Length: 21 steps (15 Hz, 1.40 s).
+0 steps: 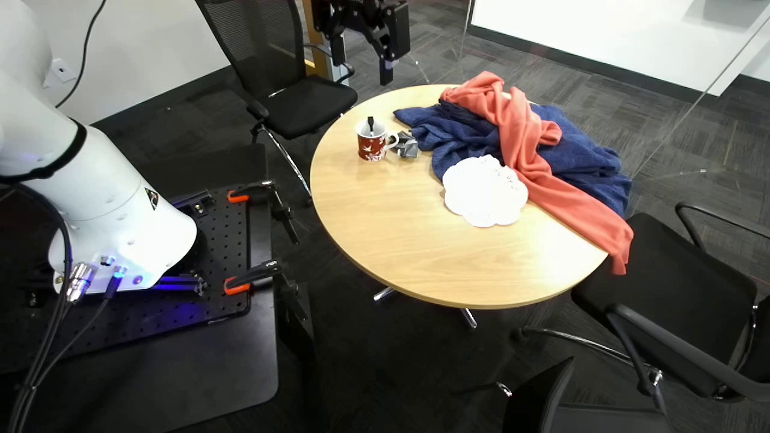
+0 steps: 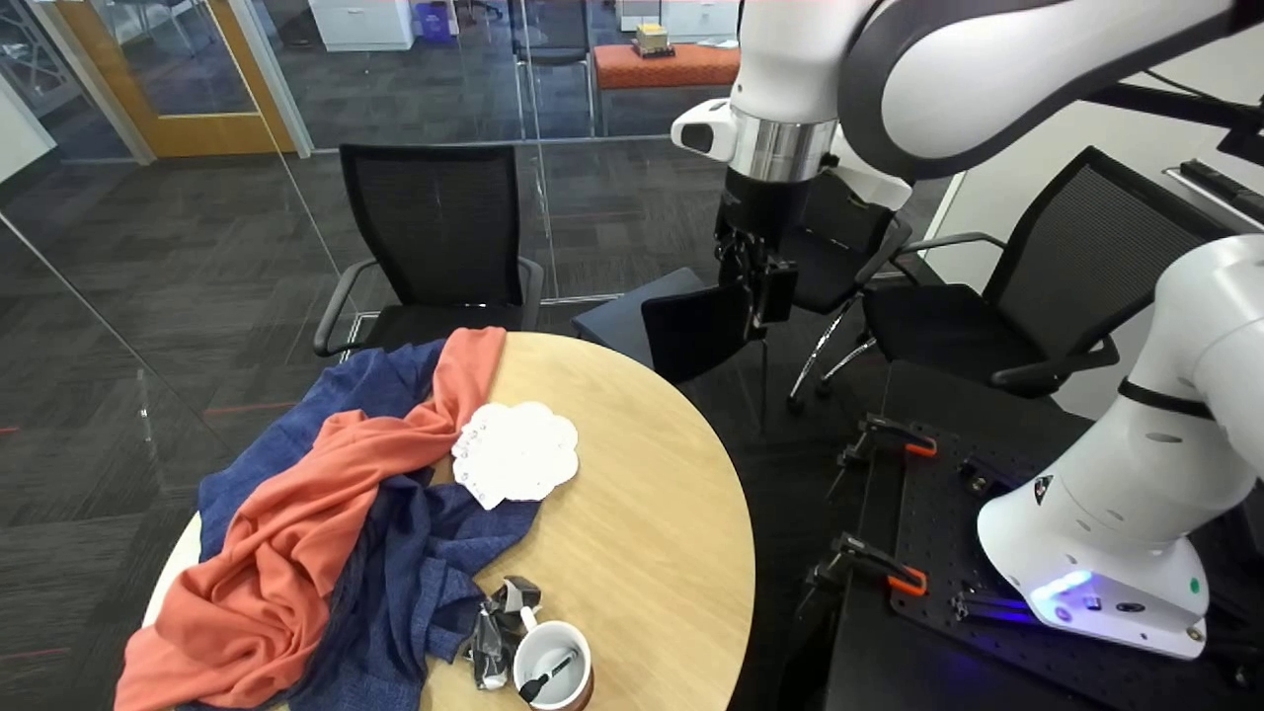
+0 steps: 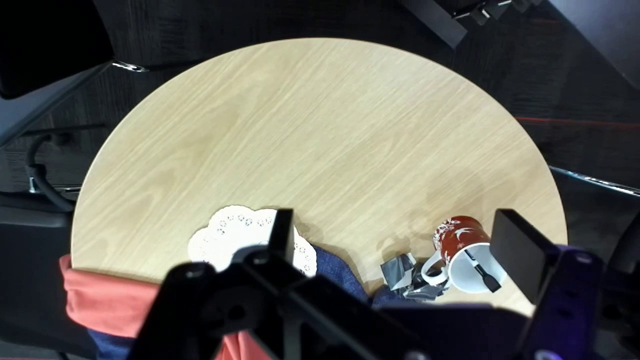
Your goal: Pick up the small brush from the mug cup and put it on the table. Pick up the mug cup and slightly move it to the right. Pick up the small brush from the table and put it in the mug cup.
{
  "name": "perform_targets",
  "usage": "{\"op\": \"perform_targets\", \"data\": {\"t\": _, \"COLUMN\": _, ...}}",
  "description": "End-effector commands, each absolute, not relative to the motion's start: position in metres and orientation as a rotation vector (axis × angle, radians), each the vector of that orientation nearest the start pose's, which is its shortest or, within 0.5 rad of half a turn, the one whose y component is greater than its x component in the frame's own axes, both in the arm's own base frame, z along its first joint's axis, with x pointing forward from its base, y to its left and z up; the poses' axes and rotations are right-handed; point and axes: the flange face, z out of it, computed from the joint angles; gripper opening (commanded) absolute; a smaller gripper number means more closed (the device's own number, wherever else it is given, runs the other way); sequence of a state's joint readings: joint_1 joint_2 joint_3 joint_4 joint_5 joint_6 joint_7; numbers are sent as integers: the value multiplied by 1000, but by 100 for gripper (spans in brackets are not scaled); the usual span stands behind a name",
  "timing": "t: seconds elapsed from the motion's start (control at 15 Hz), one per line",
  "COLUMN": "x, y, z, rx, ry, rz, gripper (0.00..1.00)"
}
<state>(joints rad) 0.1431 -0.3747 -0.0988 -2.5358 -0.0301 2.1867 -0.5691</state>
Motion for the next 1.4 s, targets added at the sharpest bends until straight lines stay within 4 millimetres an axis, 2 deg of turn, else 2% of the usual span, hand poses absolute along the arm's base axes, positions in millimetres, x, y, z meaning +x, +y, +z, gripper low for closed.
{"op": "perform_targets", "data": {"t": 0.0, "x": 417, "y": 18, "z": 407, "rx": -2979, "ry": -983, "rz": -40, "gripper": 100}}
{"op": "perform_targets", "data": {"t": 0.4, "x": 417, "y": 17, "z": 407, "rx": -2980, "ry": -979, "rz": -40, "gripper": 100}}
{"op": "perform_targets", "data": {"t": 0.53, "x": 421, "y": 26, "z": 398, "rx": -2964, "ry": -1040, "rz": -32, "gripper": 100}}
{"op": "perform_targets", "data": {"t": 1.0, "x": 429, "y": 93, "z": 366, "rx": -2859, "ry": -1380, "rz": -120, "gripper": 100}}
{"op": "perform_targets", "data": {"t": 1.33, "x": 426, "y": 149, "z": 327, "rx": -2696, "ry": -1624, "rz": -204, "gripper": 100}}
